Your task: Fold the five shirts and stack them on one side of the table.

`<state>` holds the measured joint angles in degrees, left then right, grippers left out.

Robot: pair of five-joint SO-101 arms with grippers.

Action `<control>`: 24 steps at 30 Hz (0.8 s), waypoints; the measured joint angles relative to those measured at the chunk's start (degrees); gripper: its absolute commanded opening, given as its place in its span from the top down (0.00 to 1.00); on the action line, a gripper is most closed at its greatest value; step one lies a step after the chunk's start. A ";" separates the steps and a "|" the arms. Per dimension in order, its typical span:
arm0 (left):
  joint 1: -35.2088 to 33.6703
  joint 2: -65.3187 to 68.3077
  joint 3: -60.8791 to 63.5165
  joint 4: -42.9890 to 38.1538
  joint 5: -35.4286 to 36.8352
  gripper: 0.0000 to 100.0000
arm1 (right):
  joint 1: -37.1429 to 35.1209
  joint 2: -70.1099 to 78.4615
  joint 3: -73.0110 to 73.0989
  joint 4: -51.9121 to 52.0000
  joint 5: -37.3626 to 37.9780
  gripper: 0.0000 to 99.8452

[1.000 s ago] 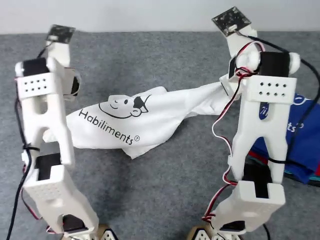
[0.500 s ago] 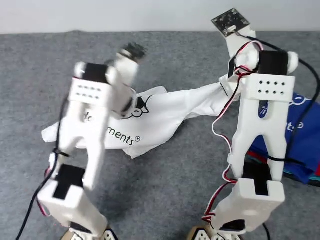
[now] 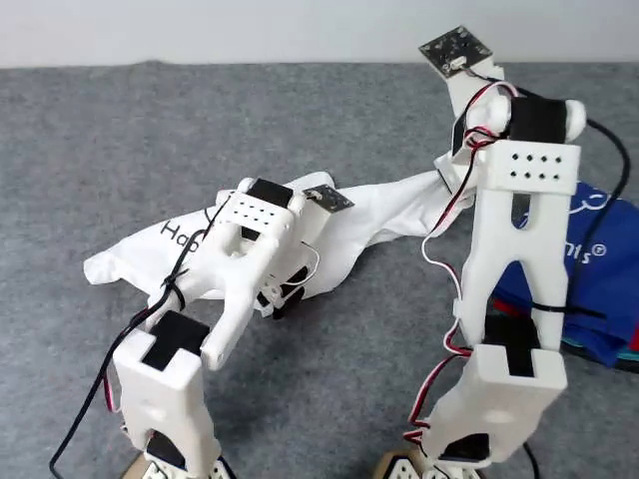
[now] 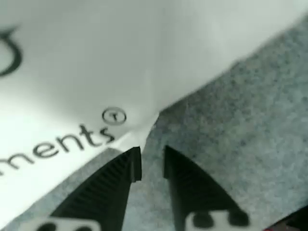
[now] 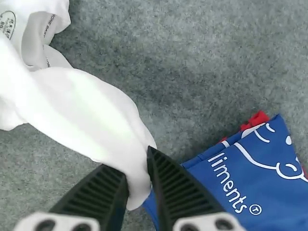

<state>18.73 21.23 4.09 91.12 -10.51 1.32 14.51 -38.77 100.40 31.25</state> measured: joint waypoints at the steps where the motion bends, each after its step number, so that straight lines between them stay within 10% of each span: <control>1: 0.00 0.09 0.00 -0.79 0.00 0.88 | 0.00 0.00 0.00 0.00 0.00 0.99; 24: -6.24 0.70 2.99 -5.80 -2.64 0.88 | 0.00 0.00 0.00 0.00 0.00 0.99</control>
<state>12.48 21.93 7.08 85.32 -13.14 1.32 14.51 -38.77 100.40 31.25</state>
